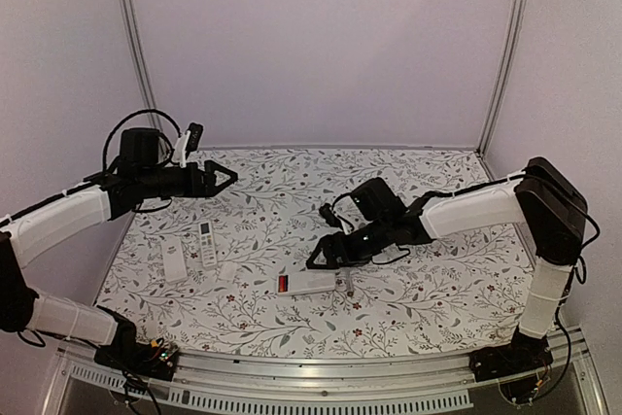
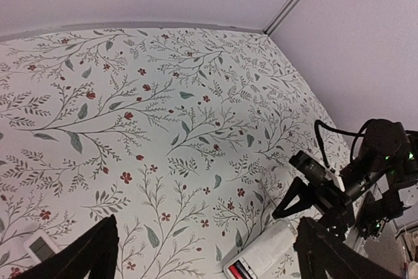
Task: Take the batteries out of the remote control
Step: Place the remote control without the battery cover at the center of the board.
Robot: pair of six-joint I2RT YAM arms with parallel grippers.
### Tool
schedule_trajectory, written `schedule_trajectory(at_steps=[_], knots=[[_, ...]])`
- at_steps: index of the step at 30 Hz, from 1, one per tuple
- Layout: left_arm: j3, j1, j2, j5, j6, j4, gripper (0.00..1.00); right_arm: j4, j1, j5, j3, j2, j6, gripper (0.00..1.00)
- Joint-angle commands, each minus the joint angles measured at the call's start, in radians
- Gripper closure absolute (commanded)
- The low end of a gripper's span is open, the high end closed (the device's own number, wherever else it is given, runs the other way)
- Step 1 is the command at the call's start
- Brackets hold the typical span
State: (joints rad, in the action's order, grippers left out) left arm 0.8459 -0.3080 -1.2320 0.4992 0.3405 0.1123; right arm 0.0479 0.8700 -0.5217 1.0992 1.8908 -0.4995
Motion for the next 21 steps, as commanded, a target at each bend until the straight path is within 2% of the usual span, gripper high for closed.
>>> schedule_trajectory(at_steps=[1,4,10,14,21], knots=[[-0.008,-0.010,0.059,-0.087,-0.014,0.004,0.05,0.064,-0.016,0.148,-0.034,-0.114,0.013,0.16],[-0.019,-0.006,0.090,-0.116,-0.011,-0.008,0.04,0.119,-0.015,0.269,-0.044,-0.172,-0.003,0.19],[-0.029,0.002,0.110,-0.129,-0.004,-0.022,0.04,0.238,0.046,0.488,-0.053,-0.224,-0.143,0.30],[-0.029,0.003,0.106,-0.130,0.000,-0.020,0.04,0.273,0.094,0.556,-0.053,-0.189,-0.232,0.35],[-0.026,0.003,0.100,-0.131,-0.001,-0.014,0.05,0.284,0.109,0.567,-0.051,-0.140,-0.310,0.43]])
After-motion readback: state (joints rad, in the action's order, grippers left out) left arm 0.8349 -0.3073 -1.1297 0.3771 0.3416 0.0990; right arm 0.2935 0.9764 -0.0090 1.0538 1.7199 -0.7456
